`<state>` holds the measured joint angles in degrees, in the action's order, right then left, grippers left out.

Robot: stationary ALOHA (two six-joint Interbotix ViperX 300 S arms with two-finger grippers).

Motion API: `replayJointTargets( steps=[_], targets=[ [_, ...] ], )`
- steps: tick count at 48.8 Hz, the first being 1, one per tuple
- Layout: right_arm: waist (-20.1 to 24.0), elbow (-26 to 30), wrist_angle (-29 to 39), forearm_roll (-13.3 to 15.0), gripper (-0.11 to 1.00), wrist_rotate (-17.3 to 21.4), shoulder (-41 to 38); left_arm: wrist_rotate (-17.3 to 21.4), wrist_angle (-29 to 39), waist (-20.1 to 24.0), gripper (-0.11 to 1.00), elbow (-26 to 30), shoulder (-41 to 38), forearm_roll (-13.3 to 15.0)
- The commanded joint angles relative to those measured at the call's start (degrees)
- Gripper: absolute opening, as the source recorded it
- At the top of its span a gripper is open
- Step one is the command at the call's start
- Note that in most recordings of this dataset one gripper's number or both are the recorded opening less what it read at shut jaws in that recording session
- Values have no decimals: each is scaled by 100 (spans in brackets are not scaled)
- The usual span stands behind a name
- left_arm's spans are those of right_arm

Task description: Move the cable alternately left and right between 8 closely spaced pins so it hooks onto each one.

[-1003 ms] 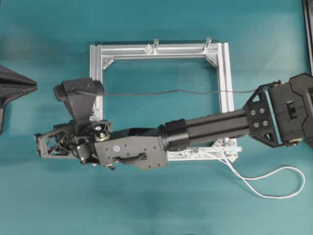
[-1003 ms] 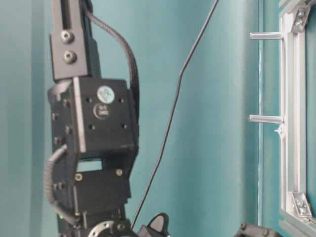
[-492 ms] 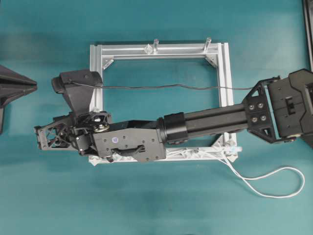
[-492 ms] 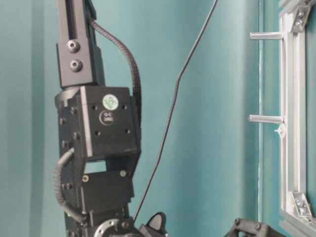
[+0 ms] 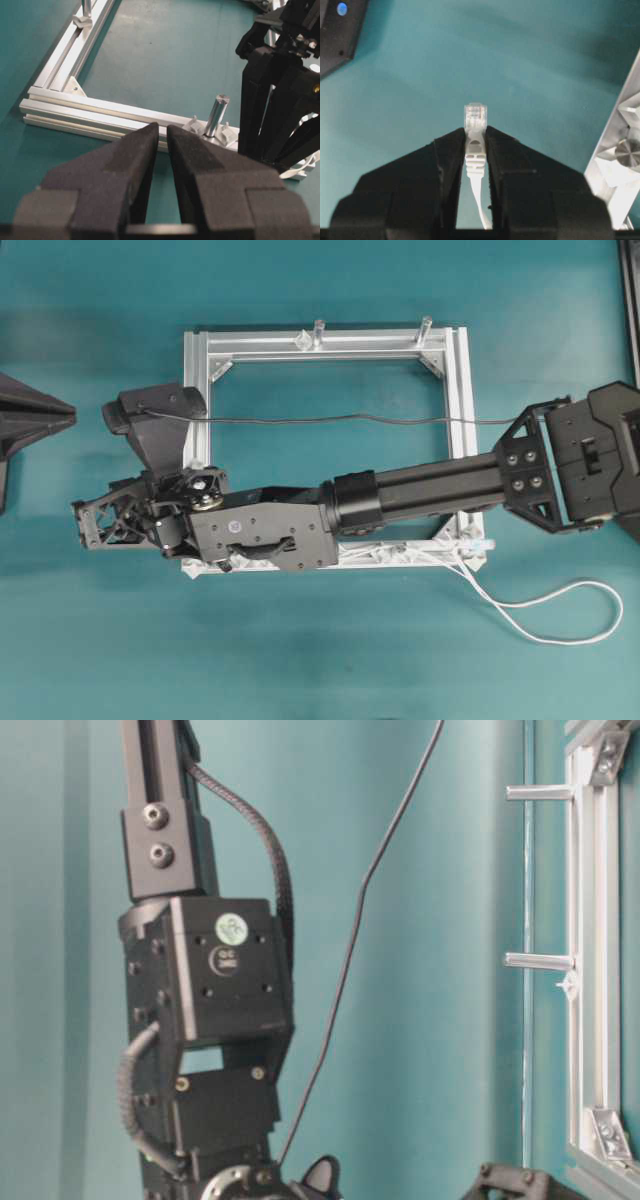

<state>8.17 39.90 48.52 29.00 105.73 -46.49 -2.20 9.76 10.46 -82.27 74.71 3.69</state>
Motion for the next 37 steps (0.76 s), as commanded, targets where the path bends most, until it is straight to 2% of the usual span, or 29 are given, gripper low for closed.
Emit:
replayJointTargets(
  steps=[1, 8, 37],
  targets=[
    [70, 149, -97, -79, 15, -35, 62, -44, -70, -9, 21, 53, -53, 0],
    [132, 158, -246, -220, 15, -35, -35, -44, -70, -9, 21, 44, -44, 9],
    [141, 185, -246, -193, 15, -35, -26, -44, -70, -9, 21, 53, -53, 9]
  ],
)
